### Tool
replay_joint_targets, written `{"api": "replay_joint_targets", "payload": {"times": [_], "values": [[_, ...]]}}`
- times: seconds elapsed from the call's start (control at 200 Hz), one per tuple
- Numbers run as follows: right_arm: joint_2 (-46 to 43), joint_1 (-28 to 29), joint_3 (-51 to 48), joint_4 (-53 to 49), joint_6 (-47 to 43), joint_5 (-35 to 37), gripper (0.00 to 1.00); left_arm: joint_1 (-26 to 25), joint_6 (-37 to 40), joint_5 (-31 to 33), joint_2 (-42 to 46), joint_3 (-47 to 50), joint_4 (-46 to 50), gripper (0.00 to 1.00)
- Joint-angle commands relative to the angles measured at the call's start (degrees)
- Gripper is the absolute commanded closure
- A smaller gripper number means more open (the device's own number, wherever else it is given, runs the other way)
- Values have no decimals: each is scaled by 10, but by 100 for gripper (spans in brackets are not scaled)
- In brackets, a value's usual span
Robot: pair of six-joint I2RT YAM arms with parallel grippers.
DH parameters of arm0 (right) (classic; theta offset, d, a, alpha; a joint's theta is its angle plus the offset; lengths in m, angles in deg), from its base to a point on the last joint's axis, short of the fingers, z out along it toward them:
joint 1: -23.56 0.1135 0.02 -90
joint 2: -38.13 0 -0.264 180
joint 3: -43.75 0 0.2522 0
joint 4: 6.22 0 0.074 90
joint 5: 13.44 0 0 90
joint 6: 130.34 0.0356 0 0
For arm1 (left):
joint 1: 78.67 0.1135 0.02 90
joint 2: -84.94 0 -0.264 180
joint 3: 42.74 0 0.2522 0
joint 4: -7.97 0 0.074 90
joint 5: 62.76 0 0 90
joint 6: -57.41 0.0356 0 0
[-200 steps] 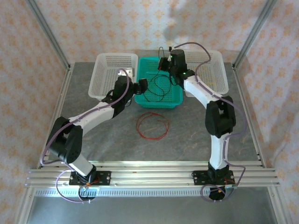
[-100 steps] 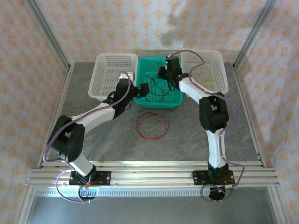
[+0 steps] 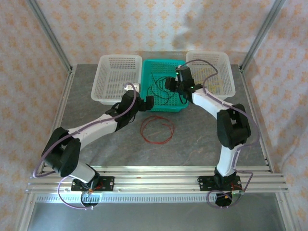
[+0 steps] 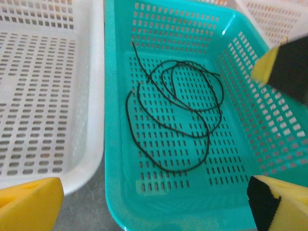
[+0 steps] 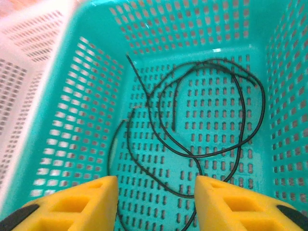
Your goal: Untangle the cables
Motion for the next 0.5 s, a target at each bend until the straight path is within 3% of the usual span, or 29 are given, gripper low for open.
{"api": "replay_joint_targets", "payload": {"times": [0.0, 0.25, 0.496], "values": [[-68, 19, -39, 14, -25, 38, 54, -21, 9, 35, 31, 18, 45, 1], [-212, 74, -167, 0, -45, 99, 54, -48, -24, 42, 87, 77, 84, 13], [-330, 142, -276, -29, -10, 144, 54, -69, -93, 23, 94, 134, 107, 25]]}}
